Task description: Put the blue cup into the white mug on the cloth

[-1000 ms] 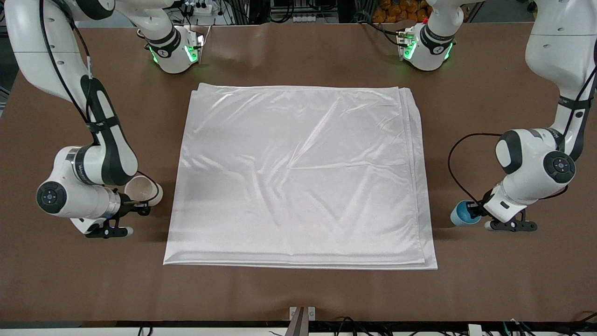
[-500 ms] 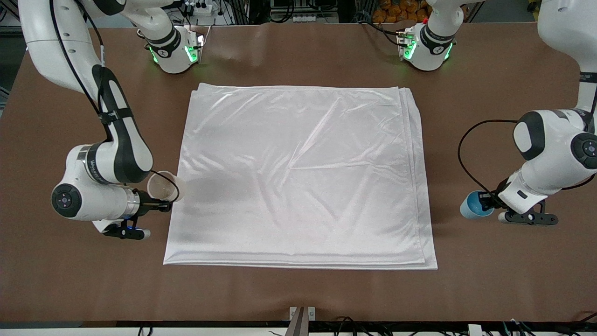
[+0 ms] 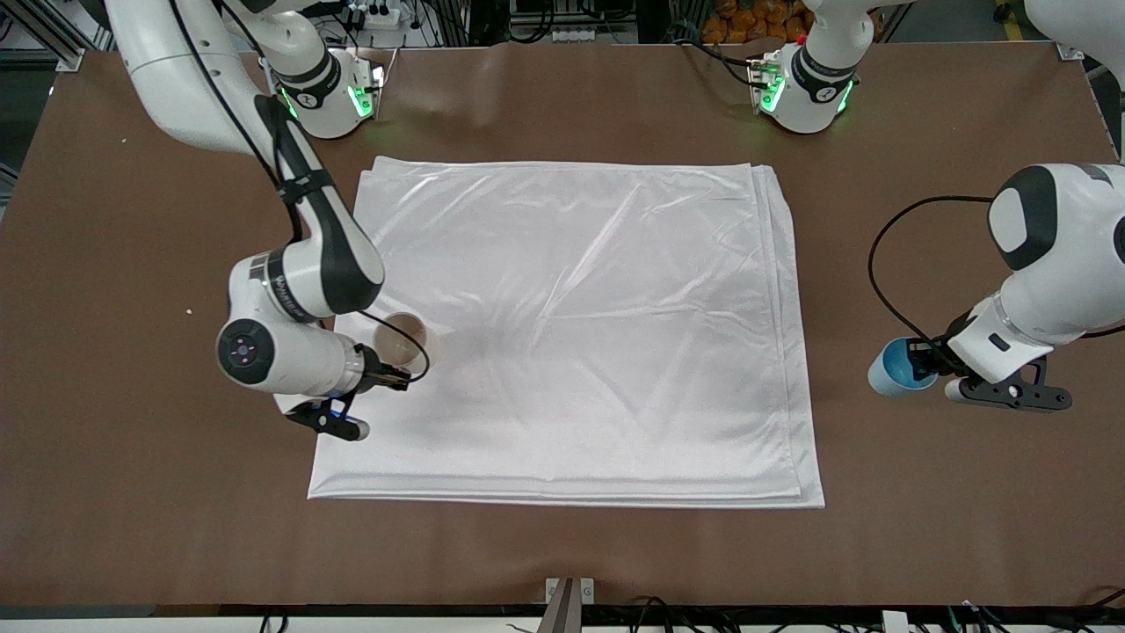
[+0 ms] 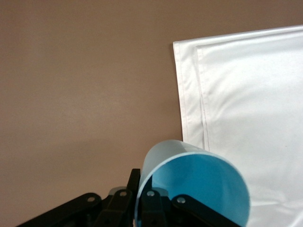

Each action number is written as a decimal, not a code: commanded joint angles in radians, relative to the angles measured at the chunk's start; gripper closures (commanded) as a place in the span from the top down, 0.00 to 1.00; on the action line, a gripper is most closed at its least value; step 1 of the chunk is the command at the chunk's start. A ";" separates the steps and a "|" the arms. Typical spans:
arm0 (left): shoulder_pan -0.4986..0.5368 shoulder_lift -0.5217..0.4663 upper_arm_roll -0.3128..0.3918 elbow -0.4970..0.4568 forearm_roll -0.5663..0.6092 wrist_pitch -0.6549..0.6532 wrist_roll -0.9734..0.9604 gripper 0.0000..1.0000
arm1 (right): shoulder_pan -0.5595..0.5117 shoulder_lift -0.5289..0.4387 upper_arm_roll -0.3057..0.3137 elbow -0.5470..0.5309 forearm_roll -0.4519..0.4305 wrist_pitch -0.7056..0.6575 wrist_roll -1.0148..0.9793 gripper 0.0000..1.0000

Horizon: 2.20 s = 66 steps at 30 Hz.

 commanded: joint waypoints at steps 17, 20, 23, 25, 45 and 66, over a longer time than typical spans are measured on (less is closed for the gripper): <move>0.003 -0.048 -0.095 0.051 0.003 -0.128 -0.058 0.00 | 0.237 0.013 -0.011 -0.008 0.013 0.155 0.477 0.00; 0.002 -0.053 -0.110 0.051 0.004 -0.130 -0.083 0.00 | 0.260 0.025 -0.012 -0.008 0.013 0.178 0.517 0.00; 0.000 -0.051 -0.124 0.063 0.014 -0.132 -0.104 0.00 | 0.287 0.042 -0.012 -0.010 0.012 0.204 0.556 0.00; 0.000 -0.050 -0.134 0.063 0.014 -0.135 -0.120 0.00 | 0.306 0.055 -0.015 -0.011 0.000 0.218 0.577 0.00; -0.041 -0.045 -0.166 0.060 0.017 -0.136 -0.233 0.00 | 0.372 0.108 -0.015 -0.011 -0.120 0.274 0.709 0.13; -0.208 -0.038 -0.193 0.060 0.018 -0.171 -0.528 0.00 | 0.323 0.085 -0.058 -0.013 -0.132 0.238 0.651 1.00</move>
